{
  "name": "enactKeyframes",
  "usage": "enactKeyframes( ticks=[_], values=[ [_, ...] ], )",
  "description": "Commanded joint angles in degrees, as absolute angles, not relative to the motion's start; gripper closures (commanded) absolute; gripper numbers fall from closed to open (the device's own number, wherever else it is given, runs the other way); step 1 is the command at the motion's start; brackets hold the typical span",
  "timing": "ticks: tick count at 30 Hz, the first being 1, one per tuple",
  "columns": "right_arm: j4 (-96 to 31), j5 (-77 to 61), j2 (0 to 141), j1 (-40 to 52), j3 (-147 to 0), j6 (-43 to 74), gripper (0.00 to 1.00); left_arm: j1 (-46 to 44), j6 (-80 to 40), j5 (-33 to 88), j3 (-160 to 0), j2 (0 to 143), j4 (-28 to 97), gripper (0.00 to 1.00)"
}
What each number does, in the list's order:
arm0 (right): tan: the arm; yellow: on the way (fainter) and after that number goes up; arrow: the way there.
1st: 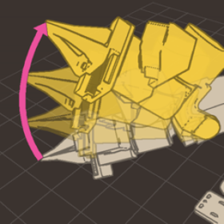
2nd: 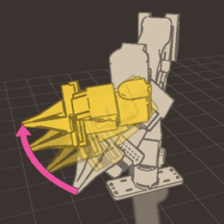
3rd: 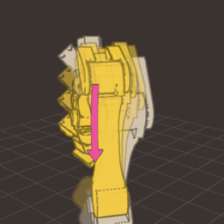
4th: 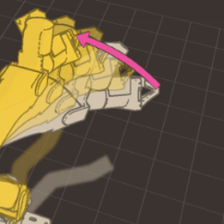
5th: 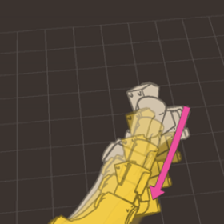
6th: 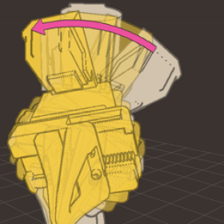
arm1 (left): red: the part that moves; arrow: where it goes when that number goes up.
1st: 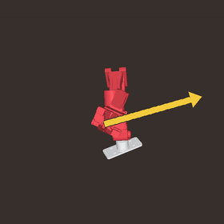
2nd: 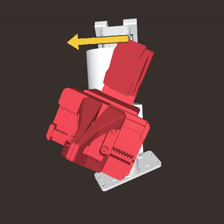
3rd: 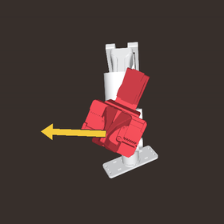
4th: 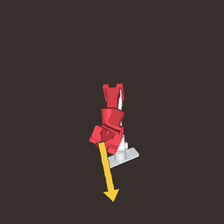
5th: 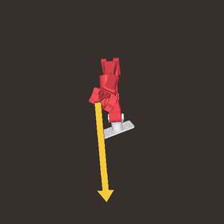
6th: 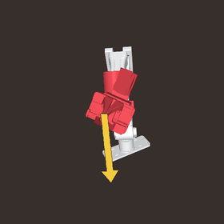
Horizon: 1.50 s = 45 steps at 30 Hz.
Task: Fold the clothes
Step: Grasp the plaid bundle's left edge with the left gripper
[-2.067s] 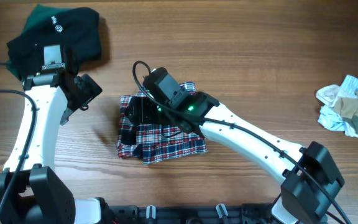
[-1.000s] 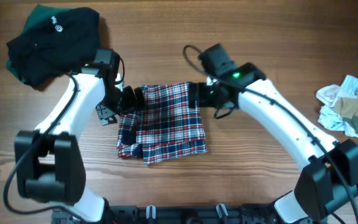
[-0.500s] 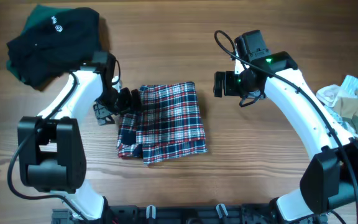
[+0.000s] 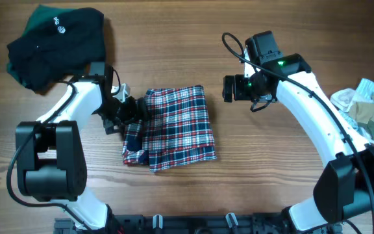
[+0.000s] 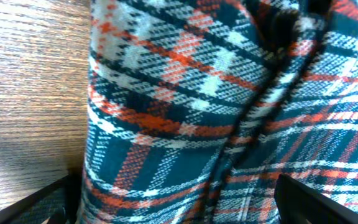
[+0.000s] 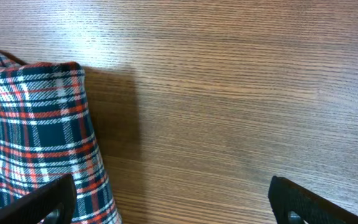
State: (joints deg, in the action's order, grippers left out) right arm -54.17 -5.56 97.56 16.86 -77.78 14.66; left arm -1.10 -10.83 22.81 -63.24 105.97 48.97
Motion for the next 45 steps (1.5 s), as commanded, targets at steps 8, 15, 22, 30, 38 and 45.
enactKeyframes(
  ticks=[8,15,22,30,38,45],
  values=[
    [-53.74,-7.31,98.43,16.80,-78.26,13.65,0.00,-0.99,-7.27,27.88,-56.93,106.67,46.35,0.00],
    [-53.34,-8.91,98.43,16.80,-78.26,13.63,0.00,-0.99,-7.92,31.07,-52.14,106.69,43.33,0.00],
    [-52.73,-10.57,98.43,16.80,-78.26,13.65,0.00,-0.99,-9.04,31.05,-51.22,108.09,41.43,0.00],
    [-52.88,-10.55,98.43,16.80,-78.26,13.65,0.00,-0.99,-9.89,31.05,-51.22,112.84,37.78,0.14],
    [-52.95,-10.55,98.43,16.80,-78.26,13.63,0.00,-0.99,-9.89,31.03,-51.22,113.01,36.58,0.49],
    [-52.95,-10.52,98.43,16.80,-78.26,13.65,0.00,-0.99,-9.89,31.05,-51.22,113.01,36.56,0.92]
  ],
)
